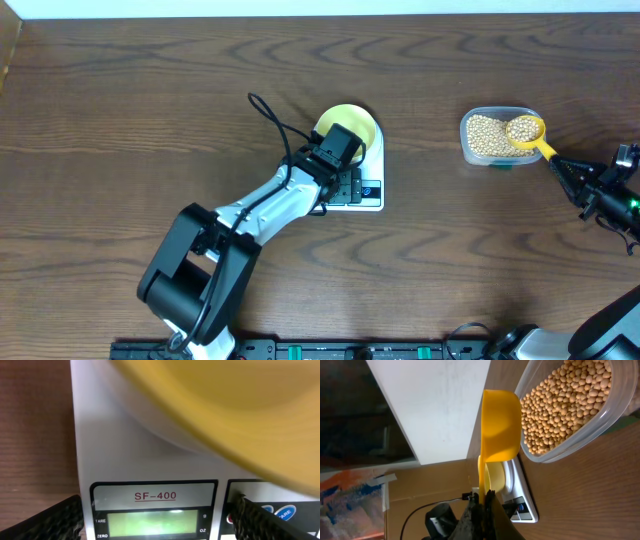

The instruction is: Scoop item into bowl and weigh 50g on scale

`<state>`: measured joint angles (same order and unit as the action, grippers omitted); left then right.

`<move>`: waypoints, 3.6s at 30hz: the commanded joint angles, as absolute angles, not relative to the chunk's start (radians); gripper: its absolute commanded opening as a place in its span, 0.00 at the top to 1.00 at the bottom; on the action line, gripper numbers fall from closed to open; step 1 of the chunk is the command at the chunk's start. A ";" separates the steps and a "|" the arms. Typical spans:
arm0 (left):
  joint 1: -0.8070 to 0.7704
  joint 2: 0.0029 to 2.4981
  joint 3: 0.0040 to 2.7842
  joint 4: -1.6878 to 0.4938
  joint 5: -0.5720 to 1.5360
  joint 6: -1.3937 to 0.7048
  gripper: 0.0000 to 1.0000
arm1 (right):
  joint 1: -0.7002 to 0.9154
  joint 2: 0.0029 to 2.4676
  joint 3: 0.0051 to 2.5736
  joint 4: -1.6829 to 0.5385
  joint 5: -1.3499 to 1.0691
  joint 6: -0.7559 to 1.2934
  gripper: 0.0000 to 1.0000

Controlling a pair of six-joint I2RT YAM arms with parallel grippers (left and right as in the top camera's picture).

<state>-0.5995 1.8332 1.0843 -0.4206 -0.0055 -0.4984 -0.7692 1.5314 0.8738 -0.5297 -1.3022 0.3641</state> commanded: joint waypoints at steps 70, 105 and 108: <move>-0.605 1.872 1.082 -0.439 0.048 -0.457 0.06 | -0.780 1.537 0.867 -0.522 -1.338 0.369 0.99; -0.606 1.705 1.084 -0.459 0.048 -0.457 0.06 | -0.780 1.537 0.867 -0.515 -1.338 0.369 0.99; -0.607 1.724 1.084 -0.466 0.043 -0.458 0.06 | -0.780 1.537 0.867 -0.515 -1.338 0.369 0.99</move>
<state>-0.6041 1.7065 1.0847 -0.4530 0.0467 -0.4706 -0.7692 1.5314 0.8738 -0.5182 -1.3022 0.3641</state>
